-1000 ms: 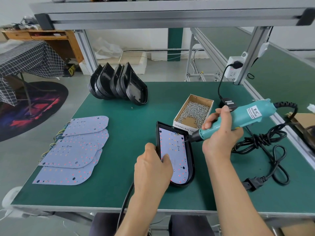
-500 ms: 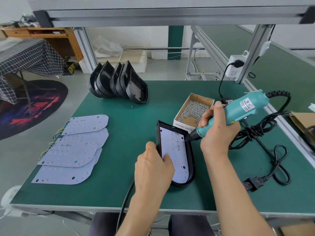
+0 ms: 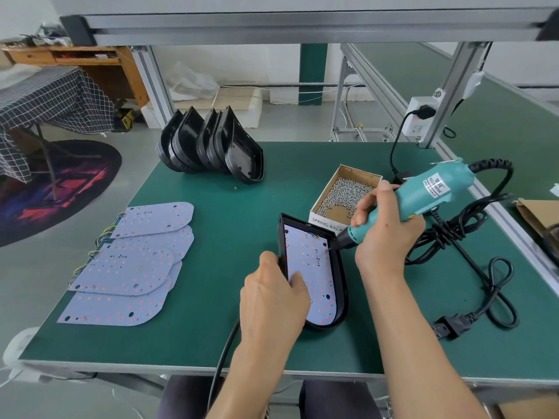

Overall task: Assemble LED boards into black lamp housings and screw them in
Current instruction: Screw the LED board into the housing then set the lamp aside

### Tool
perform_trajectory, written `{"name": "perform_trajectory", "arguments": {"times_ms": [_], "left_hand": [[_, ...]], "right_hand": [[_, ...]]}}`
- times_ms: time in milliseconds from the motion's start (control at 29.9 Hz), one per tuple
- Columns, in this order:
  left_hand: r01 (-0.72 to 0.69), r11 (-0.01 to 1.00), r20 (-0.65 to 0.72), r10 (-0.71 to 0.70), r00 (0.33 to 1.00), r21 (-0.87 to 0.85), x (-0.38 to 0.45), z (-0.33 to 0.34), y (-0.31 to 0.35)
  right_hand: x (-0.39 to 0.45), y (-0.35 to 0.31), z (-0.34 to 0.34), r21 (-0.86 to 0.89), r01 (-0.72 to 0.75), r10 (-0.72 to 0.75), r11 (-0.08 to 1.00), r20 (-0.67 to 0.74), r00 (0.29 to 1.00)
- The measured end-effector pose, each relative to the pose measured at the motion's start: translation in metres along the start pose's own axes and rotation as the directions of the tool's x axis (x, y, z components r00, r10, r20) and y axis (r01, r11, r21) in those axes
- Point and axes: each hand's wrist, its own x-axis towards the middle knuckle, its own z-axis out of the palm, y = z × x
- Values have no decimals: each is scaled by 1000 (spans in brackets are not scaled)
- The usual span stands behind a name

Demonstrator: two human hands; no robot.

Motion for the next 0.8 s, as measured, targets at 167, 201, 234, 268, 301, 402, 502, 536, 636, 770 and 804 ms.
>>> {"name": "perform_trajectory", "arguments": {"times_ms": [167,201,234,268,301,402,502,536,636,770,804], "left_hand": [[-2,1000,-6,2,1000,-7,0,1,0],[-2,1000,-7,2,1000,-9,1,1,0],[-1,1000,-7,1,1000,-9,1,2,-1],[0,1000,-7,0,1000,-9,1,2,-1],[1,1000,-8,-1,1000,-7,1,2,-1],[-3,1000,-8,3,1000,-10,1,2,-2],[-9,1000,-12,9,1000,-15,1,3,-2],[-10,1000,-14,10,1000,-16,1,3,-2],[-10,1000,-17,10,1000,-15,1,3,-3],[-7,1000,-12,7,1000,-20,1,3,-5],[-5,1000,-8,5,1000,-21,2,3,-6]], "right_hand": [[0,0,0,-14,0,0,1000,5,1000],[0,0,0,-13,-3,3,1000,8,1000],[0,0,0,-14,-4,4,1000,13,1000],[0,-1,0,-15,-1,2,1000,19,1000],[0,-1,0,-15,1,-1,1000,25,1000],[0,-1,-1,-10,-5,6,1000,12,1000],[0,0,-2,-5,-19,19,1000,-2,1000],[0,0,-2,-9,-18,18,1000,0,1000],[0,0,-3,-12,-4,4,1000,22,1000],[-1,-2,-6,0,-1,1,1000,63,998],[-1,-4,-7,14,-11,10,1000,66,998]]}}
